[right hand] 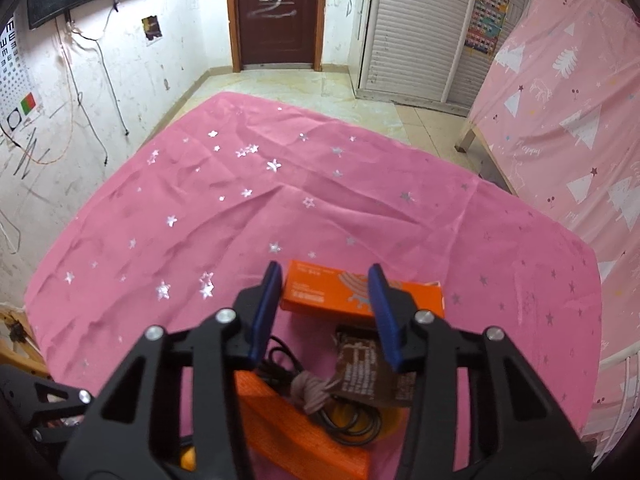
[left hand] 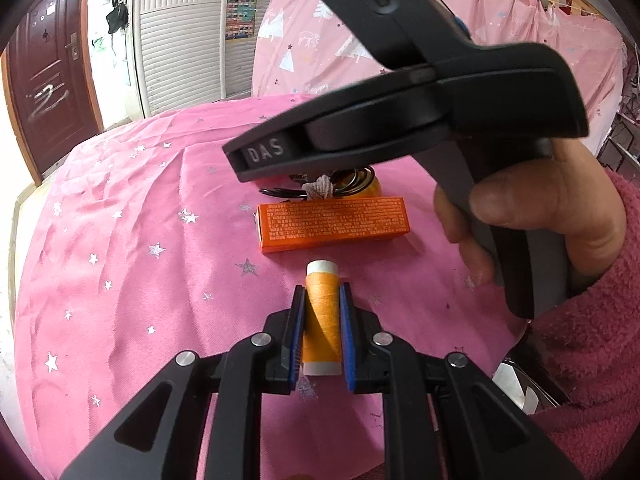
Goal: Collect trash
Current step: 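Grasp the small orange box with right gripper while left holds the thread spool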
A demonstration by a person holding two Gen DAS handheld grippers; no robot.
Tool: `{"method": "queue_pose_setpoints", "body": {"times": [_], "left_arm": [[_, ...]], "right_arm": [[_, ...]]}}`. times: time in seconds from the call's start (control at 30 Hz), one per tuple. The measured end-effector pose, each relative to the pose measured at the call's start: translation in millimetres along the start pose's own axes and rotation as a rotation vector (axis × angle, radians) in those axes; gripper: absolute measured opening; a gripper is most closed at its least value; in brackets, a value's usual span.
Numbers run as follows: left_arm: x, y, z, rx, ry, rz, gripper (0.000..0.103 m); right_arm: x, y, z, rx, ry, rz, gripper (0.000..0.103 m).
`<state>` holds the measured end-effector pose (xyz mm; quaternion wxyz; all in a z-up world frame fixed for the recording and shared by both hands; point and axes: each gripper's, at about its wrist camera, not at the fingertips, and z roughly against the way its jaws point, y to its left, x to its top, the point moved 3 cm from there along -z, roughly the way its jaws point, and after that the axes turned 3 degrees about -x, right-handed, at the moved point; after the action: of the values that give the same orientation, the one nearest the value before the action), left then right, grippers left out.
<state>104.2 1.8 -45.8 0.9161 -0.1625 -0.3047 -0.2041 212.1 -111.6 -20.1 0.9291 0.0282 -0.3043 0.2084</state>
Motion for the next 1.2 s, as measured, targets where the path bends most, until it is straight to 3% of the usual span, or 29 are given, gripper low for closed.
{"method": "queue_pose_setpoints", "body": {"times": [0.07,0.1,0.13,0.17,0.33,0.43,0.73,0.8,0.87,0.93,1.07,1.2], "left_arm": [[1,-3,0,0.013,0.004,-0.005,0.01],[1,-5,-1,0.019,0.005,-0.008,0.01],[1,-6,-2,0.023,0.007,-0.009,0.01],[2,-7,-2,0.026,0.008,-0.009,0.01],[3,-10,-4,0.028,0.011,-0.007,0.01],[4,-11,-5,0.027,0.009,-0.007,0.01],[3,-8,-5,0.016,0.004,-0.002,0.01],[2,-8,-5,0.015,0.004,0.001,0.01],[2,-7,-5,0.014,0.004,0.001,0.01],[2,-7,-4,0.013,0.003,0.002,0.01],[2,-6,-4,0.016,0.003,-0.001,0.01],[2,-7,-5,0.02,0.004,0.0,0.01]], "right_arm": [[-1,-4,0,0.005,-0.003,-0.005,0.047],[-1,-8,0,0.004,0.0,-0.019,0.054],[-2,-11,0,0.007,0.001,-0.031,0.07],[-2,-16,-1,0.011,-0.006,-0.049,0.076],[-5,-33,-6,0.002,-0.006,-0.079,0.078],[-5,-38,-11,-0.01,0.006,-0.084,0.089],[-5,-42,-22,0.083,0.029,-0.131,0.095],[-6,-36,-25,0.062,0.034,-0.107,0.095],[-7,-32,-28,0.02,0.029,-0.091,0.09],[-7,-33,-30,0.017,0.026,-0.098,0.079],[-3,-36,-26,0.025,-0.004,-0.111,0.072],[1,-37,-19,0.016,-0.039,-0.11,0.033]]}}
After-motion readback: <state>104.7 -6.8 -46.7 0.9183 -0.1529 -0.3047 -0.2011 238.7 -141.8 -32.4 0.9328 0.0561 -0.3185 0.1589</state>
